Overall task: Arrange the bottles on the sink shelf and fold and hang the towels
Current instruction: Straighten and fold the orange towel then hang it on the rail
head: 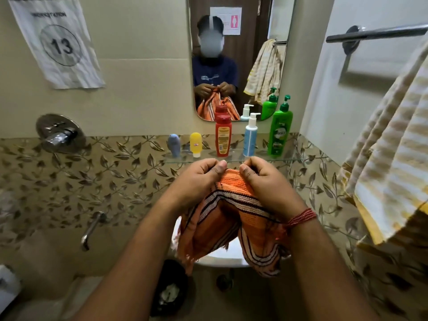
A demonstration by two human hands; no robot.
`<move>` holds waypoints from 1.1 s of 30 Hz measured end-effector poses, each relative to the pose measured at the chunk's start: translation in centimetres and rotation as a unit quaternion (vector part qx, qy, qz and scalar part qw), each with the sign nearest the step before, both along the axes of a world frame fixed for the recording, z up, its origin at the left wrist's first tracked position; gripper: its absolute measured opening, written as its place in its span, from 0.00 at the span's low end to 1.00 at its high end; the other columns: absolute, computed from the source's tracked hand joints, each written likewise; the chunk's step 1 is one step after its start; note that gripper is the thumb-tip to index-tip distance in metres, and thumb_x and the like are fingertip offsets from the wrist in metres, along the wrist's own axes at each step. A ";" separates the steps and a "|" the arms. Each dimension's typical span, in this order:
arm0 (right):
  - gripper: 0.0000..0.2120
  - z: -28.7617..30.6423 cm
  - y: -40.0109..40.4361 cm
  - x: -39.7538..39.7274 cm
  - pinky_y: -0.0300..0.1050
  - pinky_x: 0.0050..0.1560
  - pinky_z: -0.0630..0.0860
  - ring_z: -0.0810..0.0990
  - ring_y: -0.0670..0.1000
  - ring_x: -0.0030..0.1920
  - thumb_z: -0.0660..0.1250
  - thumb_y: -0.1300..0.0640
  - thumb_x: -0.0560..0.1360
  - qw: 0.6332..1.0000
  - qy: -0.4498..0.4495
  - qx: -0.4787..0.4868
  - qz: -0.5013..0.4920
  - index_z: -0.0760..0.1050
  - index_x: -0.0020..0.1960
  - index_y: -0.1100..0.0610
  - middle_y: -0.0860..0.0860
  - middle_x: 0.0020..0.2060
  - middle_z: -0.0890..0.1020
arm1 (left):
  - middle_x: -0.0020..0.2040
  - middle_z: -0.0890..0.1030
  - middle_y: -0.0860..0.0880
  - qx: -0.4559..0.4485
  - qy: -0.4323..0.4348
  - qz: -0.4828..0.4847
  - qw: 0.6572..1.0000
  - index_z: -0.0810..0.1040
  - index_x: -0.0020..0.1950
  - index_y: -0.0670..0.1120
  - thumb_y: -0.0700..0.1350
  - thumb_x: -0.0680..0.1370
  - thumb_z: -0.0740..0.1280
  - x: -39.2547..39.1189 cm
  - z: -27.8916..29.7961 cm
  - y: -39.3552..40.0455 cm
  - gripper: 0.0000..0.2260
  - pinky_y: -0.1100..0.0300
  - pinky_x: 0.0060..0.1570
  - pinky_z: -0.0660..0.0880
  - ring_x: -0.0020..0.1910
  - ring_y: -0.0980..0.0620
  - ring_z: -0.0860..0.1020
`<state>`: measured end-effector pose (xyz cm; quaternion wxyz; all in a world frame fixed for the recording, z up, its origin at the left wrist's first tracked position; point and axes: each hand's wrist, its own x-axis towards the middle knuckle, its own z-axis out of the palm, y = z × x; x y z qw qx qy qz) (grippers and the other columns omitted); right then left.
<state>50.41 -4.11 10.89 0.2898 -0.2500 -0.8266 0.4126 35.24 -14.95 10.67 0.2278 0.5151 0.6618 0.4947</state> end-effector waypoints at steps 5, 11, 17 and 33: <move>0.10 1.9 0.3 -0.8 0.46 0.41 0.71 0.74 0.48 0.41 0.59 0.52 0.83 1.000 0.000 0.010 -0.022 0.73 0.47 0.57 0.51 0.40 0.76 | 0.47 0.84 0.54 -0.064 0.029 -0.114 0.991 0.81 0.52 0.51 0.65 0.74 0.54 -2.4 0.9 0.7 0.24 0.56 0.52 0.78 0.48 0.56 0.82; 0.10 1.7 0.6 -2.0 0.42 0.37 0.69 0.75 0.47 0.39 0.59 0.53 0.83 0.996 0.024 -0.009 -0.086 0.74 0.47 0.56 0.50 0.39 0.77 | 0.51 0.83 0.44 -0.029 -0.187 -0.139 0.972 0.80 0.56 0.46 0.54 0.81 0.65 -6.6 -0.1 1.7 0.13 0.47 0.58 0.75 0.51 0.43 0.80; 0.14 0.2 0.1 -2.8 0.42 0.46 0.78 0.83 0.48 0.47 0.60 0.46 0.81 0.999 -0.021 -0.033 0.008 0.80 0.53 0.52 0.50 0.47 0.83 | 0.39 0.79 0.47 0.086 -0.341 -0.181 0.918 0.79 0.63 0.44 0.41 0.76 0.62 -6.7 0.4 3.2 0.17 0.53 0.45 0.72 0.39 0.50 0.77; 0.19 2.6 4.8 2.7 0.54 0.47 0.84 0.85 0.57 0.40 0.62 0.50 0.77 0.816 0.274 -0.484 0.158 0.84 0.50 0.63 0.61 0.43 0.85 | 0.40 0.81 0.48 -0.012 0.039 -0.072 0.997 0.80 0.49 0.40 0.51 0.77 0.69 -3.1 3.7 3.6 0.13 0.59 0.39 0.78 0.39 0.53 0.81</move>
